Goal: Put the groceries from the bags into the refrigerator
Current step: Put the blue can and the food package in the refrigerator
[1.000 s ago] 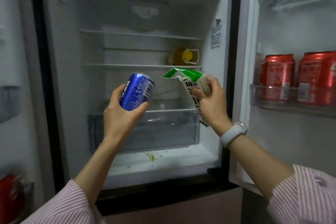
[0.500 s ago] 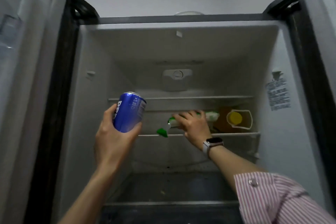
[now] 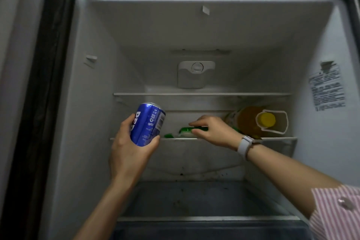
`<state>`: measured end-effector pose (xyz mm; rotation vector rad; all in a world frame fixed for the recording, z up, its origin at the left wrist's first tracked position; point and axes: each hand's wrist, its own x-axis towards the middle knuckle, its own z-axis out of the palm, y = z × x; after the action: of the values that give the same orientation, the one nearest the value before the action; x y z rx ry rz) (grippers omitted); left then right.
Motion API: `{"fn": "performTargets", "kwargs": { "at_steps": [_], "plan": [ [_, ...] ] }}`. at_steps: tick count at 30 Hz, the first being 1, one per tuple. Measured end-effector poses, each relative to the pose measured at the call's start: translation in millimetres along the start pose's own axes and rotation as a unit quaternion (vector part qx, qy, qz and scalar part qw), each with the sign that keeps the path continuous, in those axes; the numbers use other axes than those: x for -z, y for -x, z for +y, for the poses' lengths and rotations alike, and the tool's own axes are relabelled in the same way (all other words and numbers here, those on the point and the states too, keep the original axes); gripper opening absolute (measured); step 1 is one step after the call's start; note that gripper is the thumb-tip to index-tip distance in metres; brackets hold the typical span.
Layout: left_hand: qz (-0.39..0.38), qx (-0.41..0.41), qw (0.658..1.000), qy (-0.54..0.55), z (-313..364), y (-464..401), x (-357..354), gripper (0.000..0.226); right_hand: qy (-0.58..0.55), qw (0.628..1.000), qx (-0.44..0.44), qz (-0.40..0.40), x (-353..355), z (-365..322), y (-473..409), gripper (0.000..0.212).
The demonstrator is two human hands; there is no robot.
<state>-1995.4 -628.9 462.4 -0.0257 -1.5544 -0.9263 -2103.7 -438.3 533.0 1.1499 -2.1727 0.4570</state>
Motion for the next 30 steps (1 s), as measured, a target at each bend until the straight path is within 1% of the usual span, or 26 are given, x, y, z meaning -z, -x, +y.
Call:
{"fn": "performTargets", "kwargs": {
  "at_steps": [1, 3, 4, 6, 7, 8, 9, 11, 13, 14, 16, 17, 19, 20, 21, 22, 23, 24, 25, 26, 28, 29, 30],
  "plan": [
    [-0.002, -0.001, 1.0, 0.001, -1, 2, 0, 0.075, 0.028, 0.999, 0.025, 0.022, 0, 1, 10, 0.037],
    [-0.009, -0.001, 1.0, -0.002, -4, 6, 1, 0.077, 0.159, 0.982, 0.083, 0.06, -4, 6, 28, 0.05],
    [-0.012, -0.001, 1.0, -0.005, -6, 6, 1, 0.077, 0.214, 0.97, 0.102, 0.046, -7, 9, 35, 0.06],
    [-0.011, 0.0, 1.0, -0.009, -9, 6, 0, 0.077, 0.258, 0.962, 0.087, -0.006, -9, 14, 45, 0.076],
    [-0.011, -0.001, 1.0, -0.01, -9, 6, -1, 0.077, 0.249, 0.966, 0.062, -0.031, -8, 15, 45, 0.078],
    [-0.012, -0.002, 1.0, -0.01, -9, 5, -3, 0.077, 0.239, 0.969, 0.042, -0.041, -6, 14, 41, 0.074],
    [-0.013, -0.003, 1.0, -0.01, -9, 5, -4, 0.077, 0.227, 0.972, 0.028, -0.048, -6, 13, 34, 0.067],
    [-0.013, -0.003, 1.0, -0.008, -10, 5, -6, 0.077, 0.186, 0.977, -0.008, -0.101, -2, 10, 21, 0.054],
    [-0.01, 0.003, 1.0, -0.008, -11, 7, -6, 0.078, 0.14, 0.976, -0.04, -0.16, 1, 9, 10, 0.05],
    [-0.01, 0.003, 1.0, -0.007, -11, 8, -5, 0.077, 0.129, 0.975, -0.052, -0.174, 1, 10, 6, 0.051],
    [-0.008, 0.006, 1.0, -0.008, -10, 10, -3, 0.077, 0.134, 0.975, -0.059, -0.167, 0, 10, 4, 0.052],
    [-0.006, 0.008, 1.0, -0.01, -8, 11, -2, 0.076, 0.148, 0.976, -0.057, -0.151, -1, 9, 5, 0.053],
    [-0.004, 0.013, 1.0, -0.012, -3, 15, 3, 0.075, 0.187, 0.974, -0.068, -0.106, -5, 7, 9, 0.053],
    [-0.003, 0.015, 1.0, -0.012, 0, 18, 6, 0.074, 0.188, 0.977, -0.076, -0.071, -8, 5, 12, 0.053],
    [-0.003, 0.013, 1.0, -0.014, 4, 22, 9, 0.074, 0.156, 0.984, -0.078, -0.032, -11, 1, 16, 0.053],
    [-0.006, 0.014, 1.0, -0.017, 9, 28, 15, 0.074, 0.08, 0.994, -0.074, 0.012, -15, -6, 23, 0.051],
    [-0.008, 0.015, 1.0, -0.017, 15, 34, 19, 0.075, -0.028, 0.996, -0.065, 0.059, -18, -14, 29, 0.048],
    [-0.008, 0.018, 1.0, -0.017, 20, 42, 24, 0.076, -0.147, 0.982, -0.054, 0.103, -21, -24, 36, 0.044],
    [-0.007, 0.023, 1.0, -0.019, 26, 52, 32, 0.076, -0.26, 0.955, -0.041, 0.138, -21, -39, 46, 0.04],
    [-0.009, 0.026, 0.999, -0.021, 32, 64, 39, 0.076, -0.359, 0.921, -0.029, 0.152, -20, -54, 57, 0.035],
    [-0.029, 0.025, 0.999, -0.033, 44, 92, 59, 0.075, -0.511, 0.851, -0.006, 0.121, -18, -88, 82, 0.029],
    [-0.046, 0.021, 0.997, -0.05, 51, 107, 70, 0.075, -0.556, 0.826, 0.002, 0.091, -15, -102, 93, 0.028],
    [-0.069, 0.014, 0.995, -0.075, 57, 121, 83, 0.075, -0.577, 0.815, 0.013, 0.05, -12, -113, 105, 0.028]
  ]
}}
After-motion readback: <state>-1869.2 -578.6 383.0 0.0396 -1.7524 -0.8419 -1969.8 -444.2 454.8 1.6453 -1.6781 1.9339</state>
